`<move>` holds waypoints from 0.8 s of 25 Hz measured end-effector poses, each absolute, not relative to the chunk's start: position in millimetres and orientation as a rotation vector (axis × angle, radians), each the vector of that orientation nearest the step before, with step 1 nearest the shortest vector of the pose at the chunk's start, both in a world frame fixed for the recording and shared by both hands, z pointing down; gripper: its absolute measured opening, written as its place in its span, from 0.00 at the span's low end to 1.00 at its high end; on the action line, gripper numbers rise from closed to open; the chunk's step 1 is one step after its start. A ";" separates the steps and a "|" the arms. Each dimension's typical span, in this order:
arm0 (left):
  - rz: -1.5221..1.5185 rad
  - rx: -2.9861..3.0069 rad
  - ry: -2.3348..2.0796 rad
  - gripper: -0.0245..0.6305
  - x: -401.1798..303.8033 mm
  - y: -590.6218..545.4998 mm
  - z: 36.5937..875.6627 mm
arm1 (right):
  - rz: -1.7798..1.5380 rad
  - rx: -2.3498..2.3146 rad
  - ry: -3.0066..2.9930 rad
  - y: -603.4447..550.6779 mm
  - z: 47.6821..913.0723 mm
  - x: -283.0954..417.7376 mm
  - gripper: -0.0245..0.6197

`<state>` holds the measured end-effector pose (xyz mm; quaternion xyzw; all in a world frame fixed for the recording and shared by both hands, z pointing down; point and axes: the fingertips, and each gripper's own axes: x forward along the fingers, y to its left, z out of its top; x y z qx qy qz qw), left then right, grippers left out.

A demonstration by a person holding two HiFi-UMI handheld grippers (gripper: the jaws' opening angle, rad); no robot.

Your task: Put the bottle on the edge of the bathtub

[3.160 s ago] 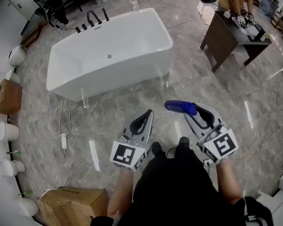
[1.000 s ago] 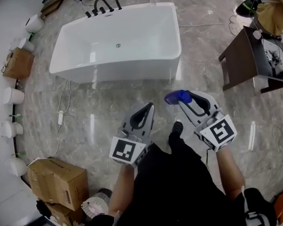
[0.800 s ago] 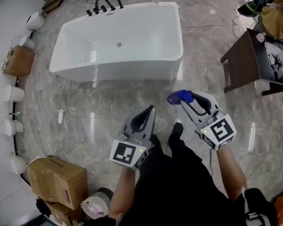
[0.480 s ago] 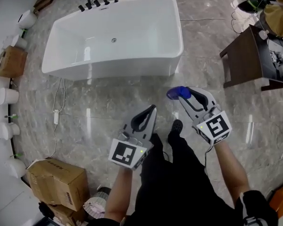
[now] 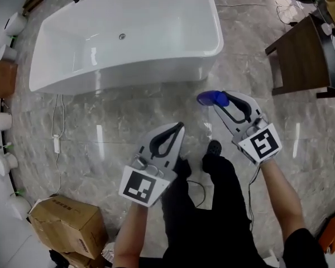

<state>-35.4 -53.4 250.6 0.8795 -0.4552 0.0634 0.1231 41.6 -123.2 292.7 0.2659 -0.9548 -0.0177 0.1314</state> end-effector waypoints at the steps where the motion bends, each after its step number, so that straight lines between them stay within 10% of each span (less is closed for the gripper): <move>1: 0.191 2.564 -1.327 0.05 -39.9 -59.4 270.9 | -0.055 0.763 -2.770 -129.1 311.9 38.5 0.24; 20: 0.200 2.646 -1.231 0.05 -68.7 -169.9 621.1 | -0.138 0.721 -2.745 -230.4 660.5 9.9 0.24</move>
